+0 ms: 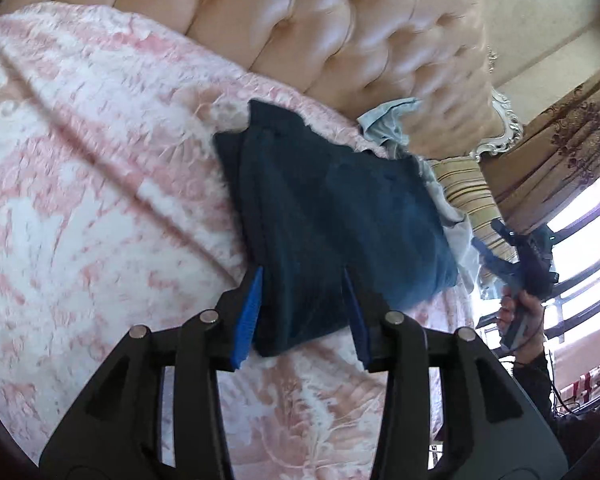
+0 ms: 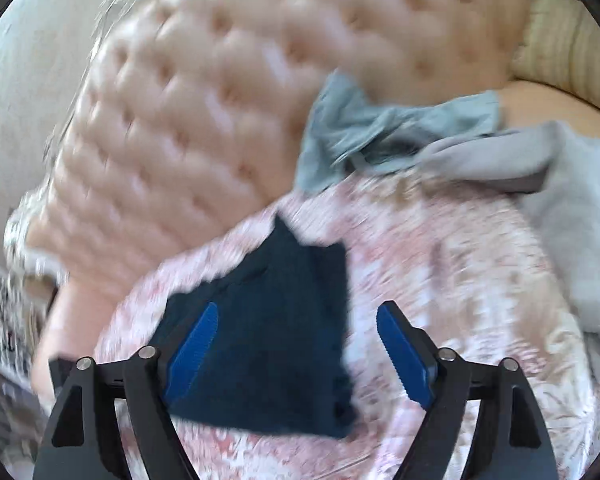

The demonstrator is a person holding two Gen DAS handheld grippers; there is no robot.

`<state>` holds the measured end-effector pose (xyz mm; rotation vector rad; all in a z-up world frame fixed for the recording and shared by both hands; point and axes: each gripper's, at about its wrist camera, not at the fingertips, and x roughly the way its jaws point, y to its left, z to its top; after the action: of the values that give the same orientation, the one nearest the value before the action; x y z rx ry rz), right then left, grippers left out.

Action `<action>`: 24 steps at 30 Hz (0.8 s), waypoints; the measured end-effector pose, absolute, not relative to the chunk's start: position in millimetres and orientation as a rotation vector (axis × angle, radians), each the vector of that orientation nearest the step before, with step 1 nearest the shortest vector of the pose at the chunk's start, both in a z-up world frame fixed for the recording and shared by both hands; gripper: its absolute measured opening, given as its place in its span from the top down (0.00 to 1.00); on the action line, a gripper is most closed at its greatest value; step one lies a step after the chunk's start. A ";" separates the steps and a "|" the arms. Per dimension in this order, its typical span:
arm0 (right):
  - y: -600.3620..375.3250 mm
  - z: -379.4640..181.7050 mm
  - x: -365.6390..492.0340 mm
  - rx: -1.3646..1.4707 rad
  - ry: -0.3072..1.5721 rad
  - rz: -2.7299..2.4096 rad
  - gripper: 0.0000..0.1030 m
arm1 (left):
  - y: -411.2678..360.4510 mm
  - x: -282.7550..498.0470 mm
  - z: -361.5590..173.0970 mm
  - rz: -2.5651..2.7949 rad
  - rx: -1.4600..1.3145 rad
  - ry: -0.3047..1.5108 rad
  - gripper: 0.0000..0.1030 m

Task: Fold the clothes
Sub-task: 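Open both tools and release the navy sweatshirt bundle on the bed, then grasp the edge of the navy bundle with both tools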

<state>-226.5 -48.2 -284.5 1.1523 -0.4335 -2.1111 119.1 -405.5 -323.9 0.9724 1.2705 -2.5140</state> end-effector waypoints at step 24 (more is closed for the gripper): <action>-71.7 -338.6 -220.7 1.308 -0.268 -1.824 0.89 | -403.8 120.0 -340.5 -2.474 1.012 1.377 0.60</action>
<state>-220.7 -71.7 -338.6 1.3076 -0.2677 -1.8240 120.0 -403.8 -340.5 1.0120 1.3765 -2.4735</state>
